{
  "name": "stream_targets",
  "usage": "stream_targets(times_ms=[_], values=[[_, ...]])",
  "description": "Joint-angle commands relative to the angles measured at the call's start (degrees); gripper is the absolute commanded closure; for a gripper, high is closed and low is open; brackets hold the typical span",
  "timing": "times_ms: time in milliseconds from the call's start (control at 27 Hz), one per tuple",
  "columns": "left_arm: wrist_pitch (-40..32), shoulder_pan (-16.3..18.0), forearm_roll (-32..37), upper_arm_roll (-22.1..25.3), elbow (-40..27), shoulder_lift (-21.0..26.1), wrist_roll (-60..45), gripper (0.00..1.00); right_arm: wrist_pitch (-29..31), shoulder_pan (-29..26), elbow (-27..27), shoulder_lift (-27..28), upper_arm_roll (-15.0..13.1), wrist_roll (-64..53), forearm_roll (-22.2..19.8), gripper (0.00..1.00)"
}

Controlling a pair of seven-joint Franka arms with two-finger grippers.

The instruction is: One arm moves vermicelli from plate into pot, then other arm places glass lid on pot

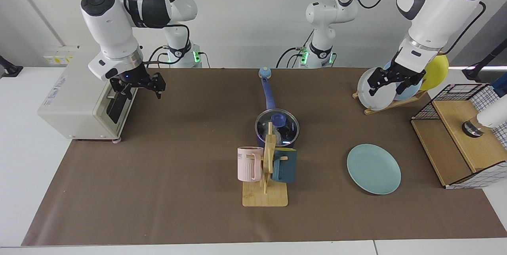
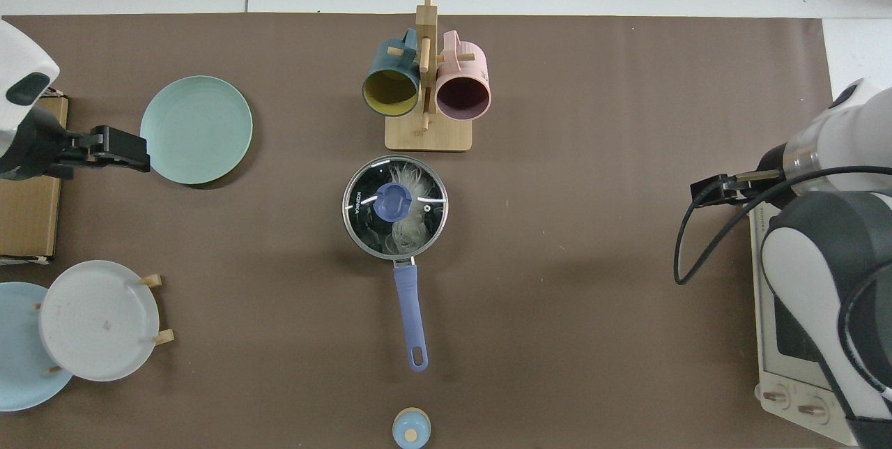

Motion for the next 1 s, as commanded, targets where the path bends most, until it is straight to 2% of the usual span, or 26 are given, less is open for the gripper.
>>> stream_targets(times_ms=[0, 370, 963], values=[[0.18, 0.05, -0.28, 0.06, -0.53, -0.91, 0.76, 0.00, -0.96, -1.17, 0.49, -0.25, 0.39, -1.90, 1.43, 0.00], [0.09, 0.05, -0.28, 0.06, -0.53, -0.91, 0.76, 0.00, -4.21, -2.31, 1.37, -3.15, 0.04, -2.34, 2.40, 0.00], [0.18, 0.14, -0.28, 0.06, -0.53, -0.91, 0.76, 0.00, -4.65, -1.96, 1.46, -3.15, 0.30, -1.73, 2.48, 0.00]])
